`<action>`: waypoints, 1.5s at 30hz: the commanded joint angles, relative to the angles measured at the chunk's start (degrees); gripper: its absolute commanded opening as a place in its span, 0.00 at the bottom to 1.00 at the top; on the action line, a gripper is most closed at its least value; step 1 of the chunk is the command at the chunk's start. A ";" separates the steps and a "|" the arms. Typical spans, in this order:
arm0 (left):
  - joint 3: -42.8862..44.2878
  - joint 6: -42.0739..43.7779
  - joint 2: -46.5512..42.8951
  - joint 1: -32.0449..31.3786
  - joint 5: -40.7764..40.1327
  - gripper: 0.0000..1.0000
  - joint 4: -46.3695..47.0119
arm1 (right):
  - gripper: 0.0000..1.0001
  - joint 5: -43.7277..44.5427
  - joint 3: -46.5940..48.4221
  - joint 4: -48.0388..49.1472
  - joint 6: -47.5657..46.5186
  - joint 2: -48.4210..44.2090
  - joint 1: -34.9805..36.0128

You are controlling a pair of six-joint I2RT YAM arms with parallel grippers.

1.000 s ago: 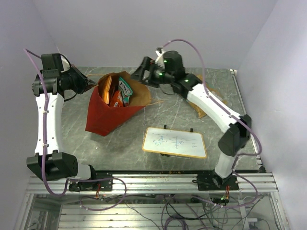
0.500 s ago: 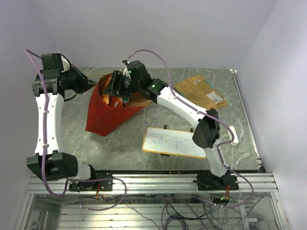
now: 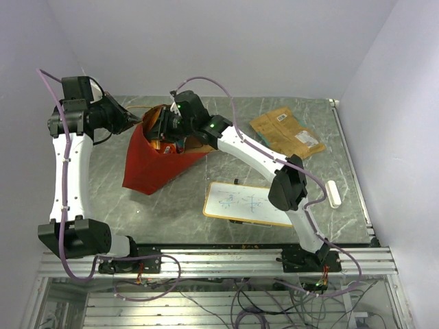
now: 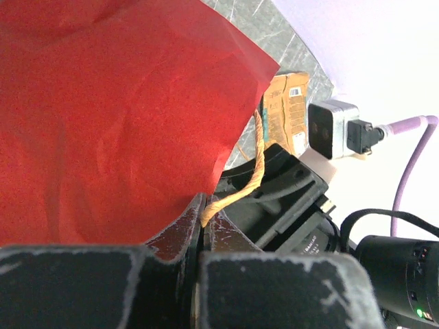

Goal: Take the snacks out of the paper bag
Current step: Take out the snack from the paper bag.

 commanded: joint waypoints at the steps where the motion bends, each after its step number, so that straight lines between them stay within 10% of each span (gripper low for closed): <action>1: -0.02 0.95 -2.32 -0.70 0.08 0.07 -0.18 | 0.22 -0.87 4.29 0.19 2.46 2.41 0.29; 8: 0.86 1.33 -2.47 -0.69 -2.30 0.07 -1.68 | 0.00 -0.34 6.12 1.13 4.98 0.55 -0.11; 45: 4.04 0.25 0.17 -0.59 -10.03 0.07 -6.94 | 0.00 3.00 -0.99 5.25 -4.55 -28.58 -18.82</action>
